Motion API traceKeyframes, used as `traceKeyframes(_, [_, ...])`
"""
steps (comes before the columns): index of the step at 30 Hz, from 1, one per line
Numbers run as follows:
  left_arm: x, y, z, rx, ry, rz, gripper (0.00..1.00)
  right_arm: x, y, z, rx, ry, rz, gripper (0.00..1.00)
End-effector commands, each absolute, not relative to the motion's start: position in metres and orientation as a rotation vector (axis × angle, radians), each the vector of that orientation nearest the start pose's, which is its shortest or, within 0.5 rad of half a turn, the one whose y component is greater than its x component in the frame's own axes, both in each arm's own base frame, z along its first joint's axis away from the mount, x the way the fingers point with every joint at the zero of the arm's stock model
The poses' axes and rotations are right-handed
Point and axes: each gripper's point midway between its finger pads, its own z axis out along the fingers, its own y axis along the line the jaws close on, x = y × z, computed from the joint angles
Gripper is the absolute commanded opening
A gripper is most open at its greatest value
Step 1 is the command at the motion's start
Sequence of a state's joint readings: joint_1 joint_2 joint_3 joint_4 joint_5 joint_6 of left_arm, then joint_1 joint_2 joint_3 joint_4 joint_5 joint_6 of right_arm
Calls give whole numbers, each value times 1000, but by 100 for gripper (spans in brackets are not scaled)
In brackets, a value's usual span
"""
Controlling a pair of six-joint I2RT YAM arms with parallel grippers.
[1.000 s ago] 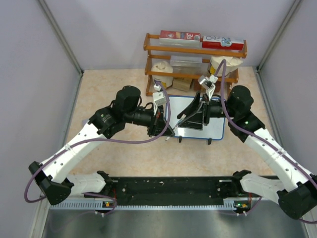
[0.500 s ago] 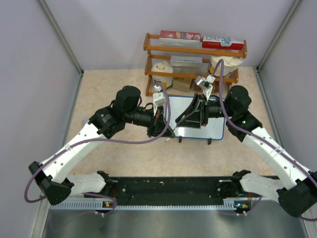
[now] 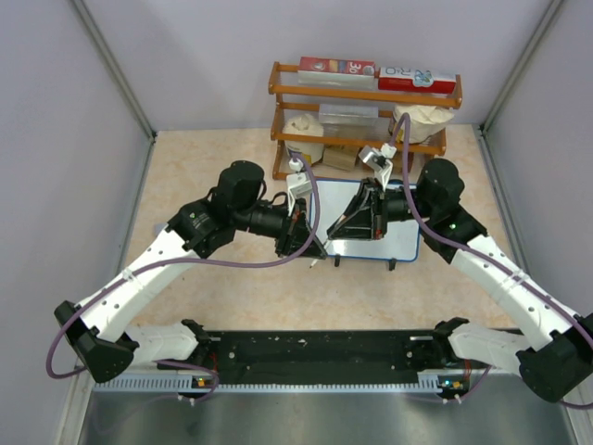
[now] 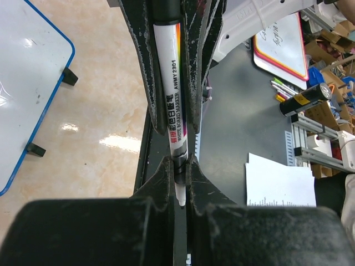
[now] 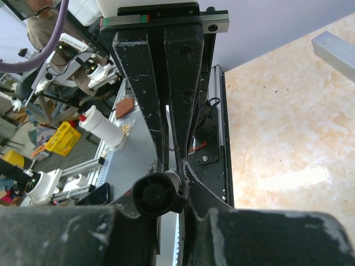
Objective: Write a sentence on the whiteboard
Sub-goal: Pass from the left arm to the right
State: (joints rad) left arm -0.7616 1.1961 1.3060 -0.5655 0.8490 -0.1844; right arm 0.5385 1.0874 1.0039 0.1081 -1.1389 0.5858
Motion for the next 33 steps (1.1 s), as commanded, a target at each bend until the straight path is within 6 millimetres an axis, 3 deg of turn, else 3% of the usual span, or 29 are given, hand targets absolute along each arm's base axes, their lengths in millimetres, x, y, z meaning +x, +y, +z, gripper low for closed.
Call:
traceKeyframes(1, [124, -313, 336, 1195, 1755, -1456, 0, 135, 287, 372, -1058, 1506, 1722, 0])
traceKeyframes(10, [126, -313, 339, 1188, 1746, -1443, 0, 127, 295, 363, -1098, 1519, 1752, 7])
traceKeyframes(13, [125, -313, 338, 1191, 1751, -1448, 0, 127, 295, 362, -1097, 1523, 1753, 22])
traceKeyframes(21, [126, -313, 337, 1187, 1754, -1449, 0, 124, 297, 364, -1125, 1512, 1769, 24])
traceKeyframes(22, [125, -313, 338, 1188, 1750, -1450, 0, 124, 298, 362, -1123, 1520, 1772, 22])
traceKeyframes(24, [126, -313, 338, 1186, 1754, -1449, 0, 124, 298, 360, -1124, 1526, 1775, 2])
traceKeyframes(32, [128, -311, 334, 1175, 1770, -1414, 1, 132, 297, 354, -1069, 1588, 1688, 0])
traceKeyframes(33, [131, -310, 333, 1163, 1779, -1392, 13, 134, 297, 355, -1057, 1589, 1668, 0])
